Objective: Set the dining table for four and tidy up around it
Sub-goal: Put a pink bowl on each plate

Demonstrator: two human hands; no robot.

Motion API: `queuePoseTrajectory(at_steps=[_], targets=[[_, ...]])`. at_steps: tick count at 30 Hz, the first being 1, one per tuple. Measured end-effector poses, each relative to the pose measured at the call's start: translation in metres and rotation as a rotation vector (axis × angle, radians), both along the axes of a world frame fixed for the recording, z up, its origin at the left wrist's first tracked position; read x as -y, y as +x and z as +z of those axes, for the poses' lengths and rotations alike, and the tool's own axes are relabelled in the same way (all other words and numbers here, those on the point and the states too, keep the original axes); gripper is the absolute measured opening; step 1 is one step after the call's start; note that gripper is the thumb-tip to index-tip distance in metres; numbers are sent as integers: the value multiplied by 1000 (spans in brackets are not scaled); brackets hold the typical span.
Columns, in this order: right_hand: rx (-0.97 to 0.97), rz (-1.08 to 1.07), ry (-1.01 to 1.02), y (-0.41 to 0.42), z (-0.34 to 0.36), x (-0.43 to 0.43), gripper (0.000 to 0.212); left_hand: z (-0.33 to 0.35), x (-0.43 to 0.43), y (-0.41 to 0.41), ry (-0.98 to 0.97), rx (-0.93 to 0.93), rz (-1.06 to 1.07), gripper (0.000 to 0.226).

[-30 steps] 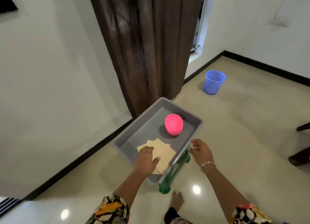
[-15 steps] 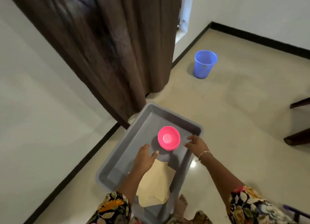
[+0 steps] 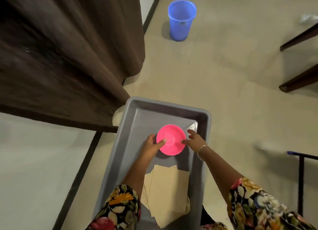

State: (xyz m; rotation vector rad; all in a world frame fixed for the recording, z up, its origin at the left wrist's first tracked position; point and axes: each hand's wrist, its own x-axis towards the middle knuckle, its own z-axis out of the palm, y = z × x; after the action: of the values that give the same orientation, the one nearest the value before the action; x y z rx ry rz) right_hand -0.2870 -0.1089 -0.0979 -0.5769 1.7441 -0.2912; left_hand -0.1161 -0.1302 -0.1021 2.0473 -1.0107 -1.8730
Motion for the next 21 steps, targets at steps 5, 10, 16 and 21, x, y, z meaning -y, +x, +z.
queuePoseTrajectory(at_steps=[5,10,16,21], targets=[[28,-8,-13,9,-18,-5,68,-9,5,-3,151,-114,39,49],[53,-73,-64,15,-16,-10,61,-7,2,-1,203,-138,82,46],[46,-185,-151,23,30,-19,53,31,-13,1,140,-265,130,38],[70,-345,-226,26,87,-43,32,78,-29,-13,109,-319,214,64]])
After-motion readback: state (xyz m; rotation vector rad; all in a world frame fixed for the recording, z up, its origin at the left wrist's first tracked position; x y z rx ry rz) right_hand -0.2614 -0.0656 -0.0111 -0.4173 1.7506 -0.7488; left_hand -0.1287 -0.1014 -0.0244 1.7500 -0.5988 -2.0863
